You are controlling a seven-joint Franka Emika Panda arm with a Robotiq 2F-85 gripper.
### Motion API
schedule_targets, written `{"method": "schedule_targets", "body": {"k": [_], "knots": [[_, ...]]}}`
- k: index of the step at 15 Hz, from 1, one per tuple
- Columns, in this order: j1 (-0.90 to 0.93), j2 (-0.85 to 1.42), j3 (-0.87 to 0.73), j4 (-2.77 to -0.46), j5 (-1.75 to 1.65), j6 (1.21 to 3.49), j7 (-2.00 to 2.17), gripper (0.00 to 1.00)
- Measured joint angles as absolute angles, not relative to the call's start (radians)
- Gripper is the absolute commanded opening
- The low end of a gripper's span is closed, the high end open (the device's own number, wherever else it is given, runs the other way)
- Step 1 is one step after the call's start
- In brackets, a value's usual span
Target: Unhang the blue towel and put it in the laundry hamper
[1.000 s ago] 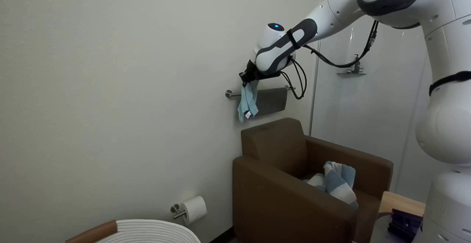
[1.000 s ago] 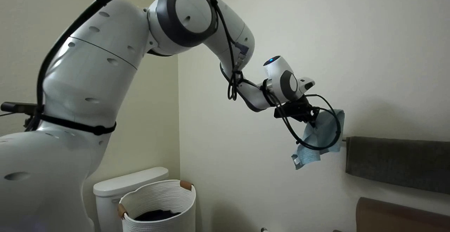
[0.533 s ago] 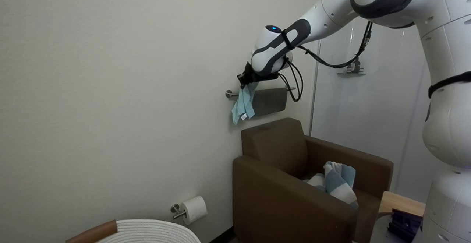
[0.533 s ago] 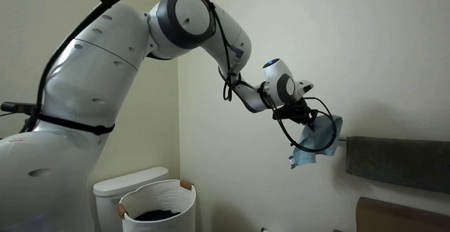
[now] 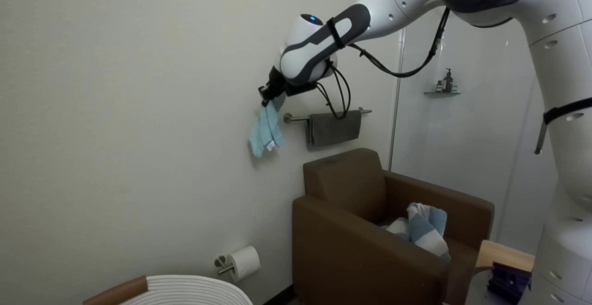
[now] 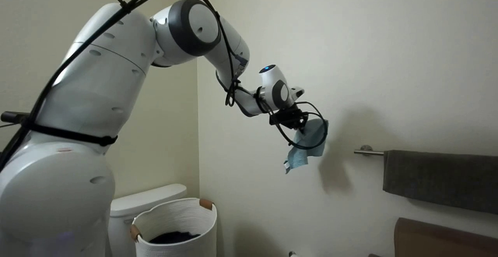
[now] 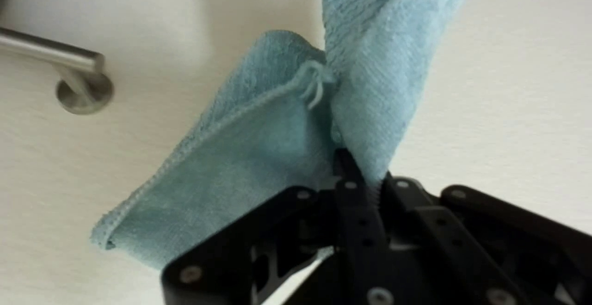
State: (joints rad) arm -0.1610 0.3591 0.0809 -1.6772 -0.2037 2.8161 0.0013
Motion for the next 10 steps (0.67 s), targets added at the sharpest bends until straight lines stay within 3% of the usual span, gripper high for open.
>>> {"method": "schedule_targets", "body": {"k": [5, 10], "knots": [[0.023, 0.314, 0.035, -1.652, -0.263, 2.693, 0.001, 0.07], [0.064, 0.307, 0.029, -1.660, -0.293, 2.690, -0.010, 0.07]]}}
